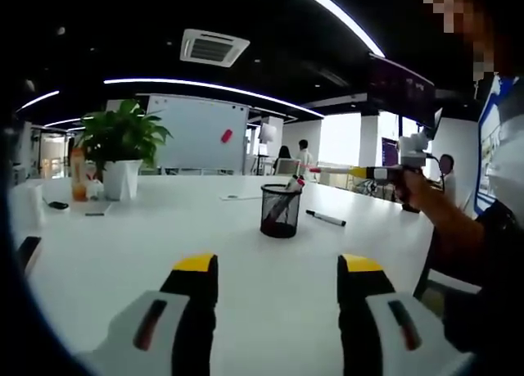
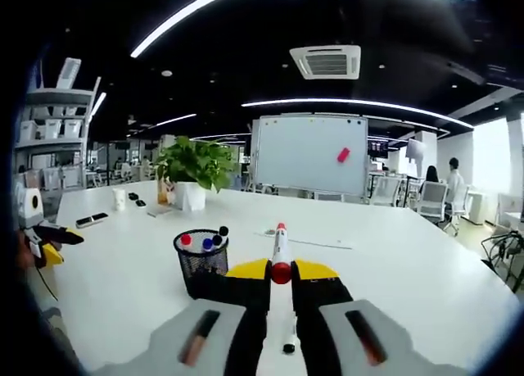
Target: Pick up the whiteboard markers from the pen holder and place them facing the whiteboard neatly
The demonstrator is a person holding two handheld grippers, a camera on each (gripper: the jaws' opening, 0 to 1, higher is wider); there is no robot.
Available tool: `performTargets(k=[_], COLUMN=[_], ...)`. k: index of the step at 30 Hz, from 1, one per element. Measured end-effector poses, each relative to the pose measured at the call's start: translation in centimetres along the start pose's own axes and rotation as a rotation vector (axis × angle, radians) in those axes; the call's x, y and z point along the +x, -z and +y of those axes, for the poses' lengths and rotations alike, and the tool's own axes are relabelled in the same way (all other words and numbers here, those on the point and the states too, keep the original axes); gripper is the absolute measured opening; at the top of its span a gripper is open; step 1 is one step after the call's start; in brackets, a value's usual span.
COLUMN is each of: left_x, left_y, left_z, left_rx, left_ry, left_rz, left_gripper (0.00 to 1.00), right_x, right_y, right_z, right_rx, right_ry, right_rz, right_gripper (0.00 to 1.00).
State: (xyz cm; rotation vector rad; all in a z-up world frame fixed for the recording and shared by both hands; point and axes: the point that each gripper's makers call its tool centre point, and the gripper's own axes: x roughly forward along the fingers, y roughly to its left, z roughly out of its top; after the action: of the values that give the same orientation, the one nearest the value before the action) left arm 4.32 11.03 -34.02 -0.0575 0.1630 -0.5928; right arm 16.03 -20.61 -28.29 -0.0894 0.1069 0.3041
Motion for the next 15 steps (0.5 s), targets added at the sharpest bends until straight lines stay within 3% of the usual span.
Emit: performTargets(k=[15], left_x=[0.1], left_y=[0.1], left_z=[-0.1], left_rx=[0.0], left_ry=[0.002], left_rz=[0.002], left_gripper=[0.6], right_x=[-0.7], right_y=[0.8], right_z=[-2.0], right_rx=[-0.003], right_ry=[0.054], right_rz=[0.017], right_gripper=[0.13])
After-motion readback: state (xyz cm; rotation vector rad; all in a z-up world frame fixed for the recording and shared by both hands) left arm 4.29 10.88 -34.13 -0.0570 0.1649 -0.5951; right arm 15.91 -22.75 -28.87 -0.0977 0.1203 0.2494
